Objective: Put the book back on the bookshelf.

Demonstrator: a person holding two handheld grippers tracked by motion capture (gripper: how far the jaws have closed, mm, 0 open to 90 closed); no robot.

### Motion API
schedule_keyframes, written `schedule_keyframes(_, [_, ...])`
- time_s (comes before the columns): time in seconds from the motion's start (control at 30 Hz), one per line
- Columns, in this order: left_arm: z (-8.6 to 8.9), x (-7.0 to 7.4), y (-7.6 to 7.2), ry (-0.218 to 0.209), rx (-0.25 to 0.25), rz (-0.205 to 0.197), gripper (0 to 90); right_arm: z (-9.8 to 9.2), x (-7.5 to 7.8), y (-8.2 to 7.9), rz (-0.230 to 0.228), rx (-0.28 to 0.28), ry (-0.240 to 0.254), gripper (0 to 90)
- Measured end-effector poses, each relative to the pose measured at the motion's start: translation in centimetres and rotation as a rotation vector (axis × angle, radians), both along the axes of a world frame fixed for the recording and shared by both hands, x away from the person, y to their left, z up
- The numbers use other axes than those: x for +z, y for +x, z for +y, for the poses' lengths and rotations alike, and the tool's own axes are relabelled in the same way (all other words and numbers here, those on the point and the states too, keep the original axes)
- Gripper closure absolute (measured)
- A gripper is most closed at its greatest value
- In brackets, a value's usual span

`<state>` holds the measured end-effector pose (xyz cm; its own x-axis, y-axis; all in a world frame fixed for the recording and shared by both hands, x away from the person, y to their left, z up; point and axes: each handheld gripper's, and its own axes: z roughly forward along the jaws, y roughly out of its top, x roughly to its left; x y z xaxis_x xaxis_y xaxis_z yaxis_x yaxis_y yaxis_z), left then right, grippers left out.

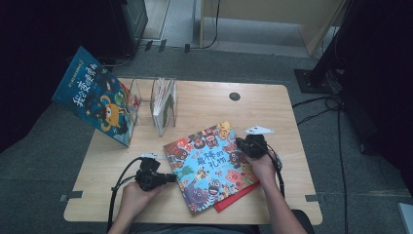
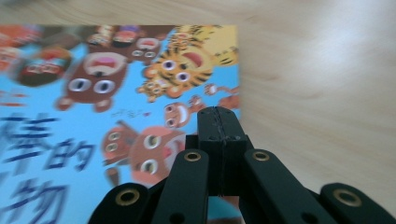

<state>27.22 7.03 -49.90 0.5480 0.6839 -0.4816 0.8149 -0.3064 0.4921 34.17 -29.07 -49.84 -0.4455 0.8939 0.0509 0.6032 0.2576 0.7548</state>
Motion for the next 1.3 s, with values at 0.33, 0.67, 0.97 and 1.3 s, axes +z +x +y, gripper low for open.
schedule_keyframes(0.33, [-1.9, -0.1, -0.1, -0.009, -0.02, -0.019, 90.0, -1.0, 0.1, 0.6, -0.01, -0.032, 0.039, 89.0])
schedule_keyframes(0.67, [0.4, 1.7, 4.0, 0.021, 0.011, -0.034, 86.0, -2.3, 0.2, -1.7, 0.008, -0.013, 0.046, 88.5])
schedule_keyframes(0.97, [1.3, 2.1, 7.1, 0.03, 0.003, -0.032, 61.5, -4.2, 0.1, -4.3, 0.028, -0.031, 0.052, 88.0])
schedule_keyframes(1.3, [0.9, 1.7, 8.2, -0.013, -0.046, -0.071, 37.6, -5.6, 0.0, -7.2, 0.047, -0.053, 0.054, 87.2])
